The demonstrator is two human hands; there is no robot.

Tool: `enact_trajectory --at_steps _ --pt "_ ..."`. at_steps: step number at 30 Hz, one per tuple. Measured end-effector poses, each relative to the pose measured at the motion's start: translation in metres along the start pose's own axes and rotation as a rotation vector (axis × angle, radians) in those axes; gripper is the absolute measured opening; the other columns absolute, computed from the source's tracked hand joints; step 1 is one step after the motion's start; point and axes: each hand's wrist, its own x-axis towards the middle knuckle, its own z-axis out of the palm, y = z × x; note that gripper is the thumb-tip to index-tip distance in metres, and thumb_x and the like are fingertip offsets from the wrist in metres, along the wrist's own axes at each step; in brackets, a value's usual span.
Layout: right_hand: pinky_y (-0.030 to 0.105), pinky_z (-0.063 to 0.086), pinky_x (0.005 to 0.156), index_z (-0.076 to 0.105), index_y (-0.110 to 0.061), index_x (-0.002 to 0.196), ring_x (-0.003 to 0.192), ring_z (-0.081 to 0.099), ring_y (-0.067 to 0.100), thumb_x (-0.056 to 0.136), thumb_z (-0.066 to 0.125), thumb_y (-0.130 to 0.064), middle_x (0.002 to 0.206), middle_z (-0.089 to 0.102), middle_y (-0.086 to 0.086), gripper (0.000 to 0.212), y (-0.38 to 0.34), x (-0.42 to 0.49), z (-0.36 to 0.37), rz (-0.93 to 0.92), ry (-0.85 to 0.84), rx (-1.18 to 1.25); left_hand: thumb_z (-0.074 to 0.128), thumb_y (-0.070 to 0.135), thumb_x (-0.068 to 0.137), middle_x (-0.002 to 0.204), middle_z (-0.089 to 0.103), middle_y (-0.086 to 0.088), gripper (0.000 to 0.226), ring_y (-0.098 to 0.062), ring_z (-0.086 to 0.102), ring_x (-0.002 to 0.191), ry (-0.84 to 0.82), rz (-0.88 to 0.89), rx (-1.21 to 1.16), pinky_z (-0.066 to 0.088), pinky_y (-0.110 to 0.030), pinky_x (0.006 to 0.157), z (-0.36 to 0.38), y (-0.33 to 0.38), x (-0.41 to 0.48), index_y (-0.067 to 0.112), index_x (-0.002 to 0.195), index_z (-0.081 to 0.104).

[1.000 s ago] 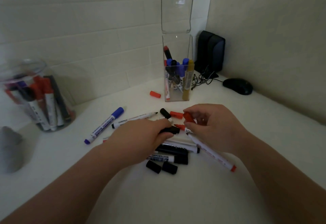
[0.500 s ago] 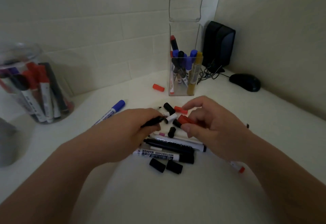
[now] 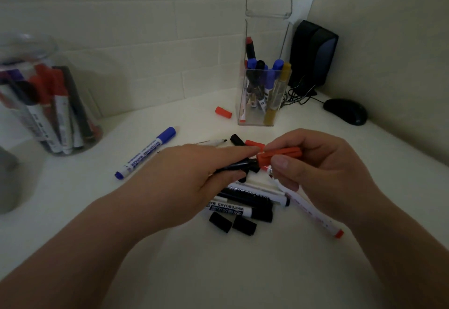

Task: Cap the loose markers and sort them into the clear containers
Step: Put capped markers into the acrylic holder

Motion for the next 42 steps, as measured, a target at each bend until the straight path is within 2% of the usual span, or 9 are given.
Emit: enact_trajectory --at_steps 5,8,14,20,25,29,36,39,42 --pt "0.021 0.056 0.069 0.072 -0.013 0.098 0.077 0.071 0.012 0.083 0.071 -0.020 0.086 0.076 -0.003 0.018 -0.006 -0.001 0.003 -0.061 0.048 -0.178 0.031 0.060 0.094 0.100 0.062 0.028 0.048 0.003 0.056 0.086 -0.006 -0.017 -0.048 0.044 -0.017 0.074 0.003 0.002 0.002 0.058 0.141 0.038" --pt "0.033 0.059 0.076 0.074 -0.018 0.102 0.085 0.071 0.021 0.086 0.072 -0.027 0.091 0.075 -0.001 0.018 -0.002 -0.001 0.003 -0.112 0.062 -0.313 0.036 0.063 0.088 0.084 0.060 0.025 0.030 0.002 0.057 0.077 0.031 -0.071 -0.121 0.041 -0.015 0.061 0.005 0.005 0.001 0.052 0.114 0.047" --pt "0.021 0.056 0.078 0.074 -0.023 0.101 0.085 0.072 0.018 0.085 0.075 -0.019 0.093 0.076 0.000 0.017 -0.006 -0.002 0.003 -0.071 0.024 -0.197 0.056 0.054 0.083 0.086 0.056 0.033 0.011 0.008 0.054 0.076 0.158 -0.076 -0.187 0.039 -0.009 0.062 0.005 0.006 0.001 0.043 0.081 0.055" --pt "0.014 0.053 0.066 0.075 -0.026 0.103 0.070 0.070 0.005 0.084 0.072 -0.015 0.090 0.076 -0.011 0.022 -0.008 -0.003 0.009 -0.068 -0.075 -0.289 0.052 0.059 0.090 0.077 0.064 0.020 0.032 -0.002 0.061 0.077 0.182 0.074 -0.174 0.048 -0.021 0.066 0.007 0.005 -0.001 0.041 0.107 0.072" --pt "0.024 0.053 0.052 0.073 -0.029 0.100 0.049 0.062 0.010 0.085 0.067 -0.023 0.070 0.070 -0.017 0.018 -0.014 -0.008 0.010 -0.054 -0.040 -0.347 0.065 0.059 0.079 0.075 0.066 0.022 0.031 0.001 0.062 0.075 0.287 0.014 -0.272 0.046 -0.010 0.067 0.010 0.009 -0.003 0.036 0.097 0.077" --pt "0.026 0.054 0.055 0.073 -0.029 0.096 0.055 0.064 0.014 0.086 0.064 -0.029 0.066 0.070 -0.006 0.014 -0.018 -0.009 0.015 -0.025 -0.018 -0.331 0.065 0.054 0.084 0.072 0.065 0.021 0.026 0.000 0.060 0.071 0.315 0.051 -0.251 0.044 -0.009 0.064 0.010 0.011 -0.005 0.035 0.098 0.076" --pt "0.018 0.032 0.039 0.074 -0.012 0.086 0.038 0.039 0.012 0.093 0.063 -0.022 0.049 0.054 0.003 0.016 -0.015 -0.002 0.024 0.267 0.065 -0.045 0.055 0.058 0.089 0.069 0.061 0.017 0.033 -0.003 0.057 0.071 0.315 0.070 -0.092 0.044 -0.015 0.067 0.015 0.006 -0.002 0.032 0.093 0.074" --pt "0.017 0.025 0.038 0.071 -0.002 0.088 0.037 0.030 0.014 0.086 0.066 -0.019 0.048 0.050 0.007 0.017 -0.008 0.004 0.035 0.350 0.149 0.228 0.058 0.067 0.082 0.065 0.065 0.008 0.044 -0.008 0.058 0.060 0.294 -0.150 -0.475 0.044 -0.021 0.054 0.020 0.011 0.004 0.026 0.080 0.074" --pt "0.021 0.027 0.038 0.070 0.001 0.091 0.045 0.034 0.017 0.081 0.067 -0.016 0.058 0.056 0.011 0.020 0.000 0.011 0.038 0.347 0.214 0.389 0.044 0.083 0.077 0.089 0.075 -0.011 0.082 -0.025 0.071 0.074 0.213 -0.579 -1.469 0.051 -0.034 0.068 0.015 0.019 0.014 0.009 0.094 0.076"
